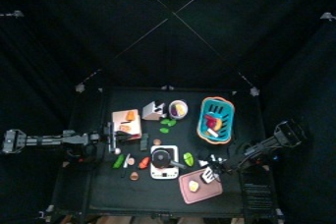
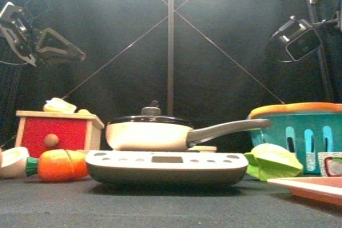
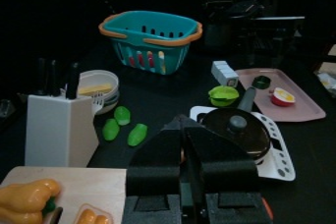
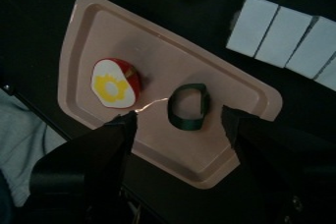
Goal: Place seaweed on plate
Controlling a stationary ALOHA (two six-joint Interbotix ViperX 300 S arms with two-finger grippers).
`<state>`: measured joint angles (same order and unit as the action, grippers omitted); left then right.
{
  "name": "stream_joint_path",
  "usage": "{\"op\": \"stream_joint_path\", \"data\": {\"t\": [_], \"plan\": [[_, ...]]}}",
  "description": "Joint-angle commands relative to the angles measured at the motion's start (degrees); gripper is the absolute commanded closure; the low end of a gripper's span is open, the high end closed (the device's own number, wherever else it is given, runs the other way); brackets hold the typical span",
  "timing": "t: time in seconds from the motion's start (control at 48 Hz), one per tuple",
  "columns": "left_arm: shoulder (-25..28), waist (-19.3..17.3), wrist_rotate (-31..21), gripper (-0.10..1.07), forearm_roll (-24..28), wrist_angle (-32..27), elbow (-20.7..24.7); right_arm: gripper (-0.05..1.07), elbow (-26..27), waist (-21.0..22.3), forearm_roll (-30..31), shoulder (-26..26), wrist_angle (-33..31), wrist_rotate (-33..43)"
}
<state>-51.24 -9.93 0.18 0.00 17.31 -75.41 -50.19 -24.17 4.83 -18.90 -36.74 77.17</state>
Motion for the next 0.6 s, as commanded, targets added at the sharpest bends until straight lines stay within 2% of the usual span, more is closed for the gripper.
{"op": "stream_joint_path", "data": {"t": [0.0, 0.583], "plan": [[0.26, -0.18, 0.0, 0.62, 0.09, 0.26, 1.05, 0.03, 1.49, -0.26, 0.18, -0.18, 0.26, 0.09], [0.26, 0.0, -0.26, 0.62, 0.0, 0.0, 0.79, 0.03, 2.9, 0.53, 5.8, -0.09, 0.35, 0.0]]}}
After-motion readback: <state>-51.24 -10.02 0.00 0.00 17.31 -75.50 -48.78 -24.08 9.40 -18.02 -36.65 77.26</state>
